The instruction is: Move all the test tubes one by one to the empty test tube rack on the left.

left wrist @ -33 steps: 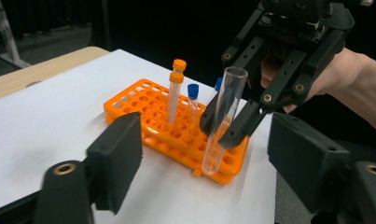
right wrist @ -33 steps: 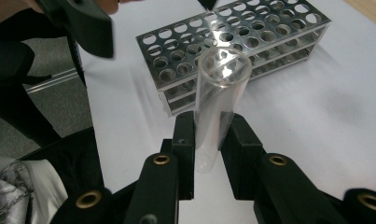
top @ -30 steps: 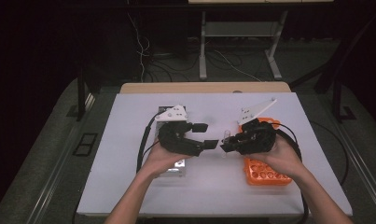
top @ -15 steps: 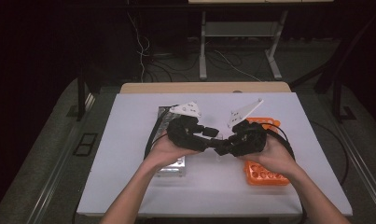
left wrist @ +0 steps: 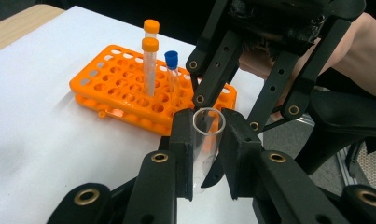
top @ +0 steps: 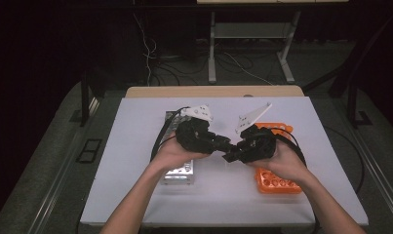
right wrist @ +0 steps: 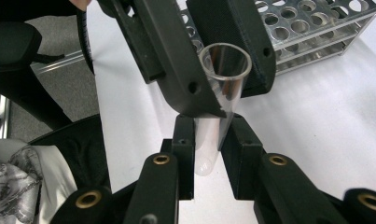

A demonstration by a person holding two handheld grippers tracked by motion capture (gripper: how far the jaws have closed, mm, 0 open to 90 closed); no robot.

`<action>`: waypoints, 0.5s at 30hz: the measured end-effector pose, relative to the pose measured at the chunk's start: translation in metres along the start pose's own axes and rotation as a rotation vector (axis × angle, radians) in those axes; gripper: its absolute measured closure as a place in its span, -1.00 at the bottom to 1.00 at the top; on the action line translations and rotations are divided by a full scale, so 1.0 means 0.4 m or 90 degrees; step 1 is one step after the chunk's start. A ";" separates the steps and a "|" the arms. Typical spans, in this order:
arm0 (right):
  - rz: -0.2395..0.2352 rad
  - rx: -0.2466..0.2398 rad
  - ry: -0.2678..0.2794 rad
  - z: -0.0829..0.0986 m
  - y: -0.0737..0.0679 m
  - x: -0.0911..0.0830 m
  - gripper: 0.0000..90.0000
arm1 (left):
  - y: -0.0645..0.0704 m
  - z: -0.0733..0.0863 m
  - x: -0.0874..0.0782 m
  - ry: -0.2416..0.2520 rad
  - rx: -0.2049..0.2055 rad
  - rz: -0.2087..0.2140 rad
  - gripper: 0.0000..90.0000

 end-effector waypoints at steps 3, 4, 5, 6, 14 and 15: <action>0.000 0.000 0.003 0.000 0.000 -0.001 0.64 | -0.002 -0.006 -0.002 -0.007 0.006 0.001 0.66; 0.001 0.002 0.005 0.000 0.000 -0.001 0.56 | -0.002 -0.009 -0.003 -0.009 0.008 -0.003 0.66; 0.003 0.004 0.005 0.000 0.001 -0.001 0.48 | -0.003 -0.012 -0.004 -0.009 0.008 -0.002 0.66; 0.003 0.006 0.005 0.000 0.001 -0.002 0.40 | -0.003 -0.015 -0.005 -0.009 0.008 -0.002 0.66; 0.030 0.030 0.031 0.015 0.004 -0.030 -0.03 | -0.005 -0.051 -0.027 -0.022 0.018 -0.015 0.66; 0.036 0.034 0.036 0.019 0.006 -0.036 -0.08 | -0.005 -0.051 -0.027 -0.022 0.018 -0.015 0.66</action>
Point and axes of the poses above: each handheld gripper's, and its own axes: x roughly forward along the jaws, z roughly out of its underside, y roughly to its right, the point moved 1 cm from there along x, roughly forward along the jaws, and after that the axes turned 8 degrees about -x, right-handed, at the moved point
